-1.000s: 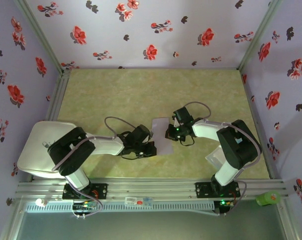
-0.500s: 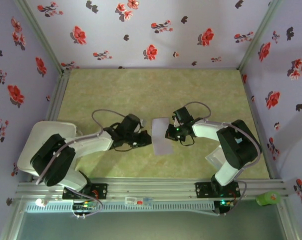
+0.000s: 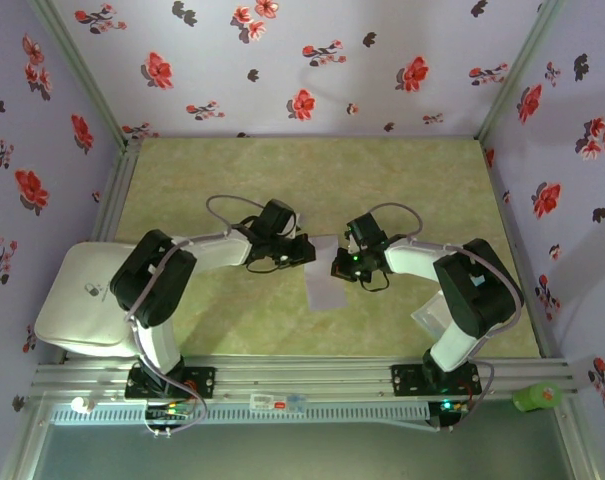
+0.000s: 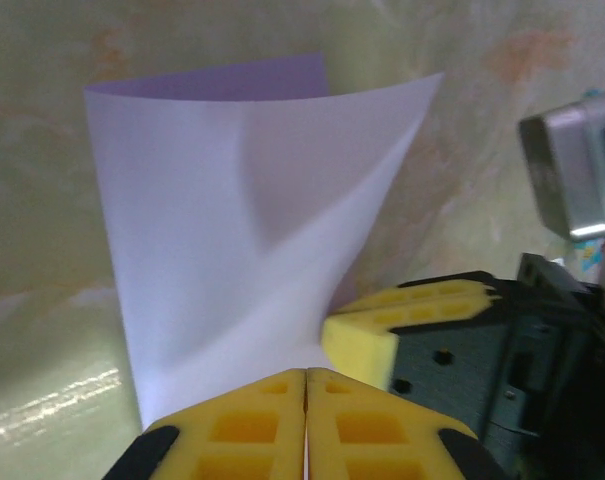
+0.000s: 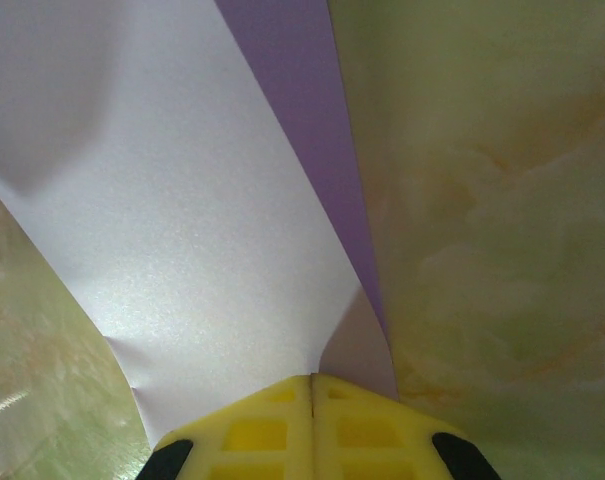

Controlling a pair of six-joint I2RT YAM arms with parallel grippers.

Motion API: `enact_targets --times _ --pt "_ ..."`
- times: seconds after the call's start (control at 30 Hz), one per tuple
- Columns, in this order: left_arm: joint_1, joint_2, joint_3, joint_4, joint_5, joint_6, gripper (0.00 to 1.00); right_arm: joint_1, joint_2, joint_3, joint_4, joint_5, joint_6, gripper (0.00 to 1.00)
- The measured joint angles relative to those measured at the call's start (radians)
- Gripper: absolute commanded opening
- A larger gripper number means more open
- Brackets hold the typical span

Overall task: Fold a paper plane with a square sheet of paper (pick it up from the middle)
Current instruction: First fold the square sheet of paper in half at the center of the table.

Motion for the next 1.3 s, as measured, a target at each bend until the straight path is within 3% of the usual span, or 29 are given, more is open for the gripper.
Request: enact_targets --times 0.63,1.3 --pt "0.029 0.113 -0.026 0.094 0.047 0.005 0.08 0.000 0.002 0.003 -0.006 0.001 0.000 0.00" --pt "0.073 0.139 0.111 -0.018 0.077 0.016 0.03 0.000 0.006 0.011 -0.018 0.002 -0.008 0.00"
